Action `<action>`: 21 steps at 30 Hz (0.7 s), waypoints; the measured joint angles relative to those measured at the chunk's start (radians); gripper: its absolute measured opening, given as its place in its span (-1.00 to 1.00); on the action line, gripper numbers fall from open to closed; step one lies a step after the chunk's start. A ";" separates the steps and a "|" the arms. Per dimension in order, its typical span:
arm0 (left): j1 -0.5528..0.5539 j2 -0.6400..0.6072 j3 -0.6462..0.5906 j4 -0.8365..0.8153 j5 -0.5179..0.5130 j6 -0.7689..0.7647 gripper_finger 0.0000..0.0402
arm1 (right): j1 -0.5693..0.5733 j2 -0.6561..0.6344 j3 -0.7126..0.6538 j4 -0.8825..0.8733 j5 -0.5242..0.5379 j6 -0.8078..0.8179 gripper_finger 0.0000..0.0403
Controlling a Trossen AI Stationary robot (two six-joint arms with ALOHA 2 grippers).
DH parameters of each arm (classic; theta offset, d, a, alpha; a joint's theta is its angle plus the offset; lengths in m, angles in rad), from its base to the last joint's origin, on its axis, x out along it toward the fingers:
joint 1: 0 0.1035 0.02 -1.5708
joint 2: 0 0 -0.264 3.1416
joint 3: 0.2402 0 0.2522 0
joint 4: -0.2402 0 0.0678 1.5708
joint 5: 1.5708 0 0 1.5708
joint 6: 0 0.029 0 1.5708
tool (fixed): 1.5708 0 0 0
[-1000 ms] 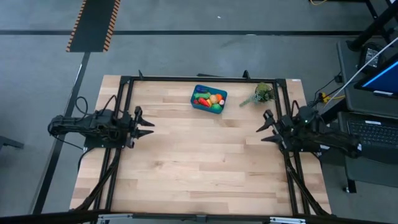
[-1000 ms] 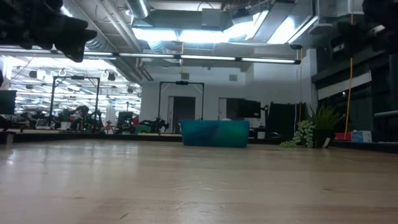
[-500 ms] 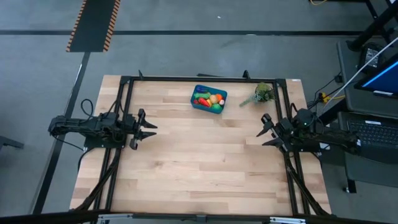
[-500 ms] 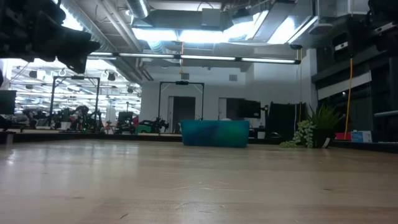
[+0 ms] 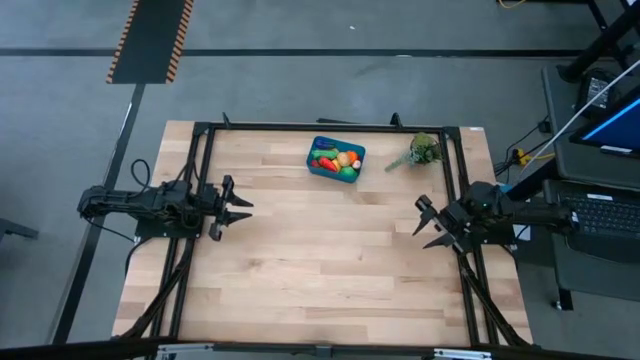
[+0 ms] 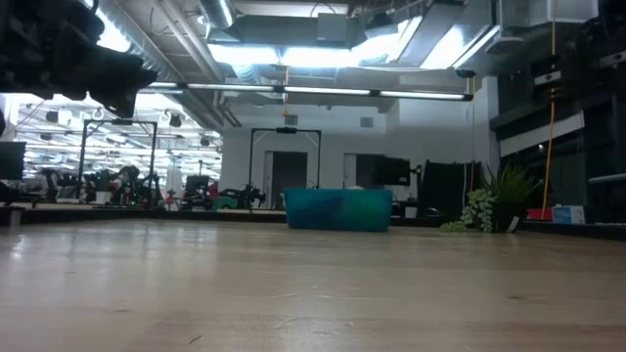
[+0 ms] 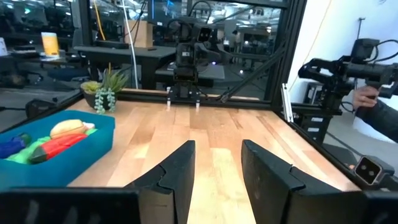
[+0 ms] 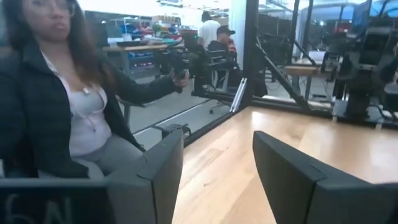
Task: Pick and placing Produce into tupperware
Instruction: Return to Home Position
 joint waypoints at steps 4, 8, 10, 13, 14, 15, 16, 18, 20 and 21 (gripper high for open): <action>0.000 0.004 0.000 -0.002 -0.010 0.052 -0.38 | 0.000 0.010 -0.003 -0.008 0.012 -0.097 -0.03; 0.000 0.004 0.000 -0.004 -0.017 0.097 -0.38 | -0.001 0.039 -0.003 -0.008 0.115 -0.160 -0.03; 0.000 0.004 0.000 -0.004 -0.019 0.116 -0.38 | -0.001 0.061 -0.003 -0.016 0.246 -0.150 -0.03; 0.000 0.004 0.000 -0.005 -0.020 0.120 -0.38 | -0.002 0.098 -0.003 -0.032 0.424 -0.125 -0.03; 0.000 0.004 0.000 -0.005 -0.020 0.120 -0.38 | -0.002 0.109 -0.003 -0.033 0.435 -0.127 -0.03; 0.000 0.004 0.000 -0.005 -0.020 0.121 -0.38 | -0.002 0.116 -0.003 -0.033 0.434 -0.129 -0.03; 0.000 0.004 0.000 -0.005 -0.020 0.123 -0.38 | -0.002 0.121 -0.003 -0.033 0.434 -0.130 -0.03; 0.000 0.004 0.000 -0.005 -0.020 0.124 -0.38 | -0.002 0.125 -0.003 -0.031 0.436 -0.145 -0.03; 0.000 0.004 0.000 -0.005 -0.020 0.125 -0.38 | -0.002 0.125 -0.003 -0.001 0.455 -0.176 -0.03; 0.000 0.004 0.001 -0.005 -0.021 0.125 -0.38 | -0.002 0.125 -0.003 0.028 0.463 -0.179 -0.03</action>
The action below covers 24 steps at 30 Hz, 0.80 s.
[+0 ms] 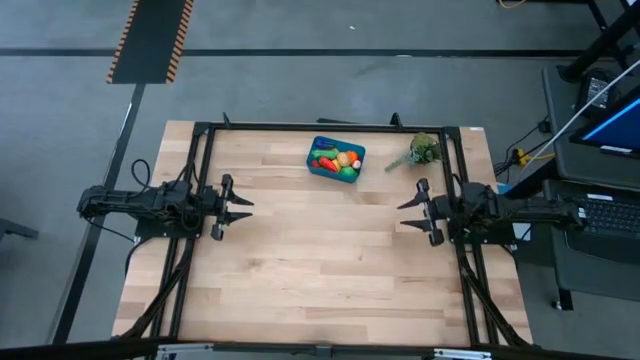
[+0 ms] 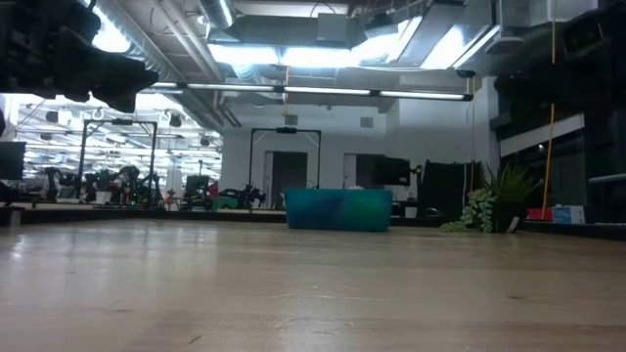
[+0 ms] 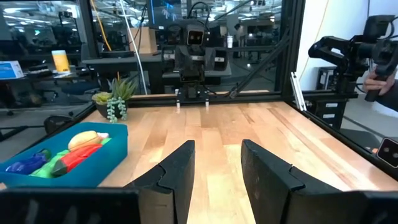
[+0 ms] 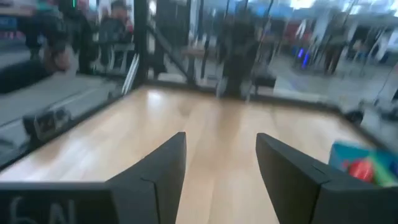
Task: Pick and placing Produce into tupperware
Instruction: Return to Home Position
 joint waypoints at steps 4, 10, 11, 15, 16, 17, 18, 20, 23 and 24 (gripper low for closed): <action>0.000 0.000 0.000 0.000 0.000 -0.009 -0.38 | 0.000 0.000 0.000 0.095 0.003 0.011 -0.03; 0.000 0.000 0.000 0.000 0.000 -0.009 -0.38 | 0.000 0.000 0.000 0.105 0.005 0.071 -0.03; 0.000 0.000 0.000 0.000 0.000 -0.009 -0.38 | 0.000 0.000 0.000 0.101 0.005 0.092 -0.03; 0.000 0.000 0.000 0.000 0.000 -0.010 -0.38 | 0.000 0.000 0.000 0.098 0.006 0.158 -0.03; 0.000 0.000 0.000 0.000 0.000 -0.010 -0.38 | 0.000 0.000 0.000 0.097 0.006 0.159 -0.03; 0.000 0.000 0.000 0.000 0.000 -0.010 -0.38 | 0.000 0.000 0.000 0.097 0.006 0.159 -0.03; 0.000 0.000 0.000 0.000 0.000 -0.011 -0.38 | 0.000 0.000 0.000 0.097 0.006 0.158 -0.03; 0.000 0.000 0.000 0.000 0.000 -0.011 -0.38 | 0.000 0.000 0.000 0.097 0.006 0.158 -0.03; 0.000 0.000 0.000 0.000 0.000 -0.011 -0.38 | 0.000 0.000 0.000 0.097 0.006 0.158 -0.03; 0.000 0.000 0.000 0.000 0.000 -0.011 -0.38 | 0.000 0.000 0.000 0.097 0.006 0.163 -0.03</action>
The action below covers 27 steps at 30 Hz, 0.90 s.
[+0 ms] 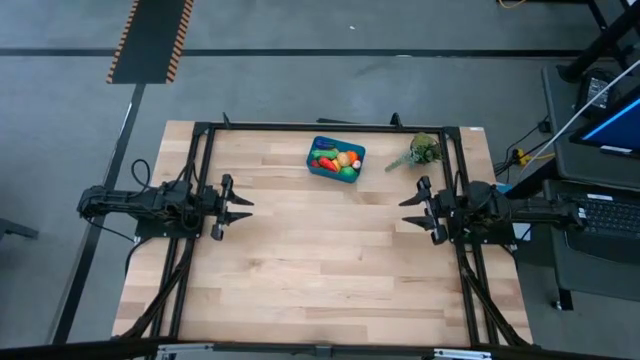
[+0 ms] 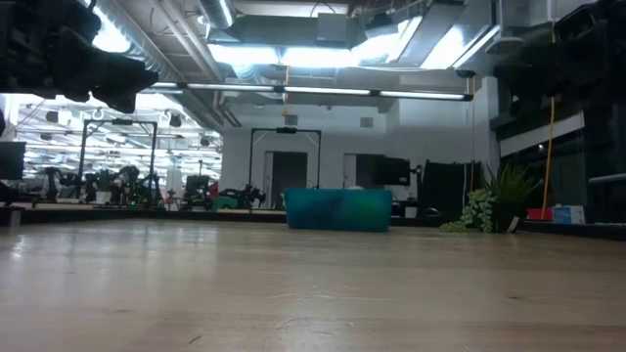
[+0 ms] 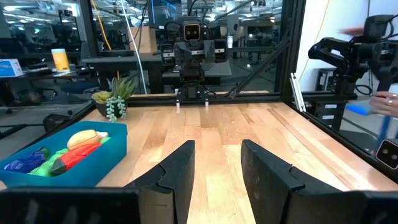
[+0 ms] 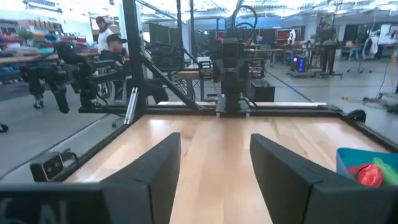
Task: Pick and placing Produce into tupperware
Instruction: Return to Home Position
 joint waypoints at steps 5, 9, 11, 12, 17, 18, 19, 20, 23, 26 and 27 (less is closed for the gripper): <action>0.000 0.000 0.000 0.000 0.000 0.000 -0.38 | 0.000 -0.003 0.000 0.000 0.001 0.011 -0.03; 0.000 0.000 0.000 0.000 0.000 0.000 -0.38 | -0.012 -0.032 0.000 0.007 -0.002 -0.055 -0.03; 0.000 0.000 0.000 0.001 0.000 0.000 -0.38 | -0.033 -0.079 0.000 -0.006 0.003 -0.058 -0.03; 0.000 0.000 0.000 0.000 0.000 0.000 -0.38 | -0.044 -0.104 0.000 -0.018 0.002 -0.052 -0.03; 0.000 0.000 0.000 0.002 -0.001 0.000 -0.38 | -0.103 -0.131 0.000 -0.040 0.003 0.024 -0.03; 0.000 0.000 0.000 0.002 -0.001 0.000 -0.38 | -0.109 -0.132 0.000 -0.051 0.002 0.025 -0.03; 0.000 0.000 0.000 0.002 -0.001 0.000 -0.38 | -0.113 -0.132 0.000 -0.071 0.002 0.020 -0.03; 0.000 0.000 0.000 0.002 -0.001 0.000 -0.38 | -0.116 -0.131 0.000 -0.094 0.002 0.013 -0.03; 0.000 0.000 0.000 0.002 -0.001 0.000 -0.38 | -0.117 -0.129 0.000 -0.114 0.001 0.006 -0.03; 0.000 0.000 0.000 0.002 -0.001 0.000 -0.38 | -0.117 -0.128 0.000 -0.131 0.001 0.046 -0.03; 0.000 0.000 0.000 0.002 -0.001 0.000 -0.38 | -0.117 -0.128 0.000 -0.129 0.000 0.057 -0.03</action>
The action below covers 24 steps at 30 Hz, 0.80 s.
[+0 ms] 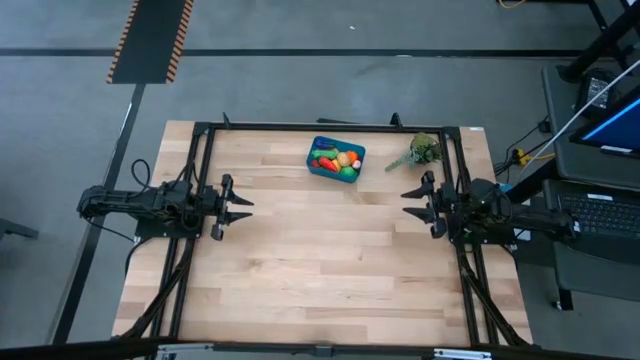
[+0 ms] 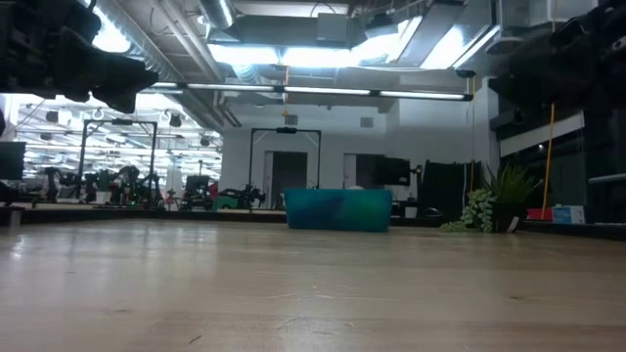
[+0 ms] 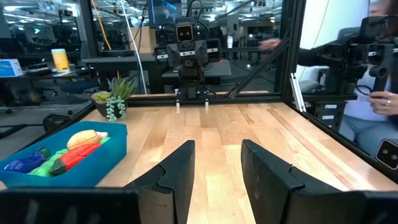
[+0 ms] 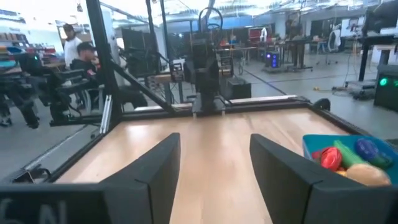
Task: Pick and placing Produce into tupperware
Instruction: Return to Home Position
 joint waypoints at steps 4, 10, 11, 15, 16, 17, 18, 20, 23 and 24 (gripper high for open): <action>0.000 0.000 0.000 0.000 0.000 0.000 -0.38 | 0.000 0.000 0.000 0.000 0.000 0.014 -0.03; 0.000 0.000 0.000 0.000 0.000 0.000 -0.38 | 0.000 0.000 0.000 0.001 0.000 0.014 -0.03; 0.000 0.000 0.000 0.000 0.000 0.000 -0.38 | 0.000 0.000 0.000 0.001 0.000 0.014 -0.03; 0.000 0.000 0.000 0.000 0.000 0.000 -0.38 | 0.000 0.000 0.000 0.001 0.000 0.014 -0.03; 0.000 0.000 0.000 0.000 0.000 0.000 -0.38 | 0.000 0.000 0.000 0.001 0.000 0.014 -0.03; 0.000 0.000 0.000 0.000 0.000 0.000 -0.38 | 0.000 0.000 0.000 0.001 0.000 0.014 -0.03; 0.000 0.000 0.000 0.000 0.000 0.000 -0.38 | 0.000 0.000 0.000 0.001 0.000 0.014 -0.03; 0.000 0.000 0.000 0.000 0.000 0.000 -0.38 | 0.000 0.000 0.000 0.001 0.000 0.014 -0.03; 0.000 0.000 0.000 0.000 0.000 0.000 -0.38 | 0.000 0.000 0.000 0.001 0.000 0.013 -0.03; 0.000 0.000 0.000 0.001 0.000 0.000 -0.38 | 0.000 0.000 0.000 0.001 0.000 0.014 -0.03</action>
